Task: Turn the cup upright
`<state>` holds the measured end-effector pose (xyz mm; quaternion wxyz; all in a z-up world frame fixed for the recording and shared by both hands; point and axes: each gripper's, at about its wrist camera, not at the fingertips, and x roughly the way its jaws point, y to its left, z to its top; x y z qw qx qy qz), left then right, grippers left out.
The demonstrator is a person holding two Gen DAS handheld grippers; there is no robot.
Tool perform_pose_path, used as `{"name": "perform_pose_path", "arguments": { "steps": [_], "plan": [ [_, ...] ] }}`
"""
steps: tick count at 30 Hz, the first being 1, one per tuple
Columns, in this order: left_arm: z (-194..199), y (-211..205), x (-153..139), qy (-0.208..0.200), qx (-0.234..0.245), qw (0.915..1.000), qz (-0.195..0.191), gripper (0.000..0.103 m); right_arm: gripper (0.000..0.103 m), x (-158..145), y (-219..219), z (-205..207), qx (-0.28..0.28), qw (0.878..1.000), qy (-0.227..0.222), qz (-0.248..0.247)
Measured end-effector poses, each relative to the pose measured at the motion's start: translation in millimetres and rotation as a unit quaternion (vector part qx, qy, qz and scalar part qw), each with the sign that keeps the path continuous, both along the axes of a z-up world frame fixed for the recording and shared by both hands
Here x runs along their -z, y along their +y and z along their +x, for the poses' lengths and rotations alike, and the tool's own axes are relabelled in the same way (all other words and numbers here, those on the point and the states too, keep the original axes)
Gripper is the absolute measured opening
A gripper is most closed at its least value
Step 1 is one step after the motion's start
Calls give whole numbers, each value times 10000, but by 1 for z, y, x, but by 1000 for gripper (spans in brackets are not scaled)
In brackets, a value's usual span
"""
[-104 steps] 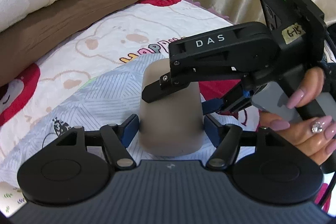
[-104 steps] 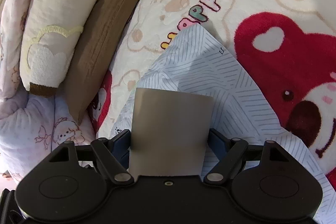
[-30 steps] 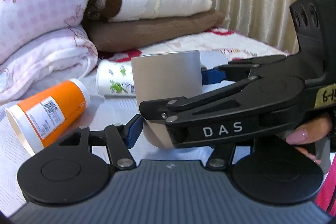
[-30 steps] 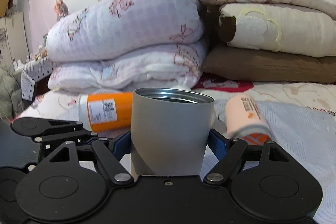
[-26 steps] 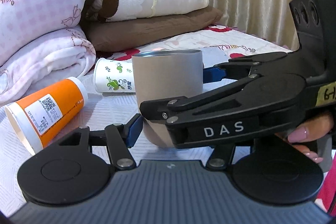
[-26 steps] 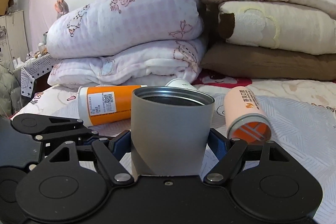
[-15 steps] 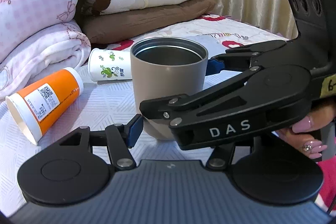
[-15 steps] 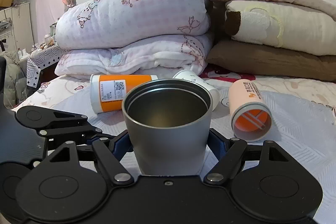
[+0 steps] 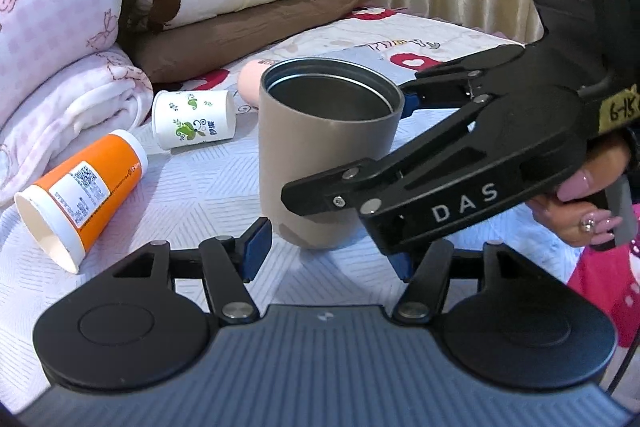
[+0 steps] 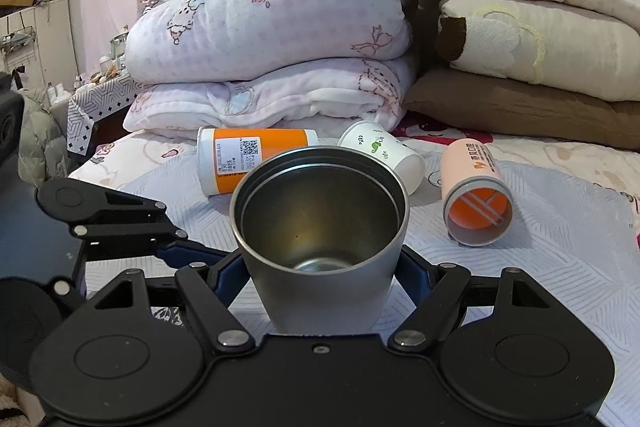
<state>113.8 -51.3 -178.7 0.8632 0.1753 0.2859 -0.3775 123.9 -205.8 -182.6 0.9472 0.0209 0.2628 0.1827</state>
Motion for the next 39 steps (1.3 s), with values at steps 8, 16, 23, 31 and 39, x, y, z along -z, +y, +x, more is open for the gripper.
{"name": "perform_pose_path", "arguments": {
  "steps": [8,16,23,31,39],
  "plan": [
    [11,3,1,152,-249,9996,4,62,83,0,9,8,-87,9999,13,-91],
    [11,4,4,203,-439,9986,208,62,85,-1,10,10,-81,9999,53,-103],
    [-11,10,-12,218,-732,9963,391,62,90,-29,1,-17,107,9998,-147,-8],
    [-41,48,-66,273,-1614,9865,-31,62,91,-84,-12,-72,638,9965,-512,-189],
    [-74,81,-146,36,-2451,9688,-364,63,91,-136,-16,-126,1094,9874,-947,-643]
  ]
}}
